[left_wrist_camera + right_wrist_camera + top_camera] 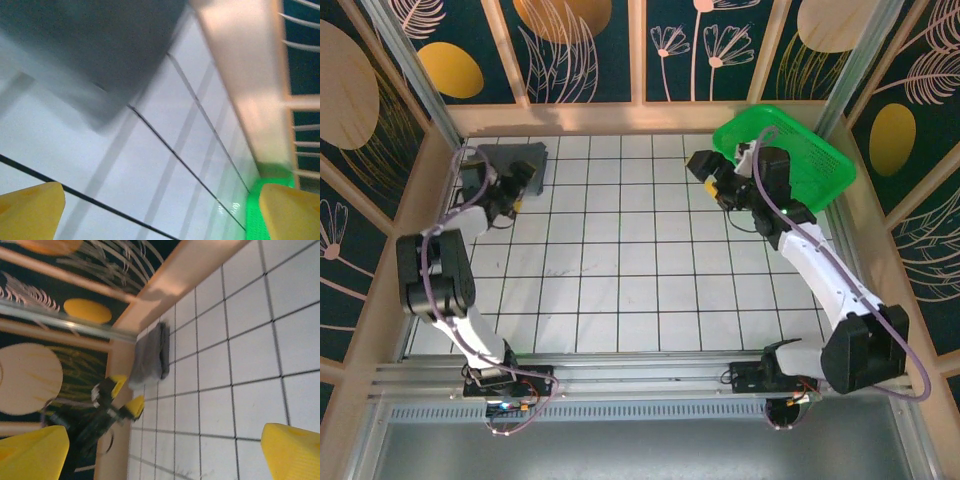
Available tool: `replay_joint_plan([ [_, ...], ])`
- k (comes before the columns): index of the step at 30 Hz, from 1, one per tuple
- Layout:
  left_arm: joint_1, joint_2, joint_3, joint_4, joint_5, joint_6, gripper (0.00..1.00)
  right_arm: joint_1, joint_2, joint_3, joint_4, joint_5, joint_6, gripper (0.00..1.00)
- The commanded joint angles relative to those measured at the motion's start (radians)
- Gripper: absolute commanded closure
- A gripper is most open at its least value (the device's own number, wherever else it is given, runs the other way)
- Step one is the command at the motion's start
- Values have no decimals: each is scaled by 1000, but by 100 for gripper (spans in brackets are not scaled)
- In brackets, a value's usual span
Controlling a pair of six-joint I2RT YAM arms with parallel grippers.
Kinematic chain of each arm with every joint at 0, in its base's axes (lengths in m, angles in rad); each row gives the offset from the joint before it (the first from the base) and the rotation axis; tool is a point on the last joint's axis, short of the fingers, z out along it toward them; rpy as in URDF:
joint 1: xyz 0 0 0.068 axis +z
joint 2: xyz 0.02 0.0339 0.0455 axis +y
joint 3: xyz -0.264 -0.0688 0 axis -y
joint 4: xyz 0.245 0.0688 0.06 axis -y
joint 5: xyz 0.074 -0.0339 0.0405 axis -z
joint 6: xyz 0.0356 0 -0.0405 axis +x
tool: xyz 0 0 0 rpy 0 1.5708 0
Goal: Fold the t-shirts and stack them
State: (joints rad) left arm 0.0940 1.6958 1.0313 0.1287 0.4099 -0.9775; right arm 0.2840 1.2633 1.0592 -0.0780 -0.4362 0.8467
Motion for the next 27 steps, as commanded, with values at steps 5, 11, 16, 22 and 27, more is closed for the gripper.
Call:
replay_joint_plan([
  [5, -286, -444, -129, -172, -584, -135, 1, -14, -254, -19, -295, 561, -167, 1],
  [11, -313, -702, -381, -73, -884, 263, 1, -14, -431, -343, -126, 967, -409, 1],
  [16, -313, -807, -680, 284, -1018, 609, 1, -17, -496, -734, 415, 1071, -633, 1],
  [22, -280, -559, -696, 550, -976, 750, 1, -65, -176, -811, 775, 974, -742, 1],
  [27, -203, -270, -599, 672, -919, 801, 1, -142, 89, -795, 1063, 828, -764, 1],
])
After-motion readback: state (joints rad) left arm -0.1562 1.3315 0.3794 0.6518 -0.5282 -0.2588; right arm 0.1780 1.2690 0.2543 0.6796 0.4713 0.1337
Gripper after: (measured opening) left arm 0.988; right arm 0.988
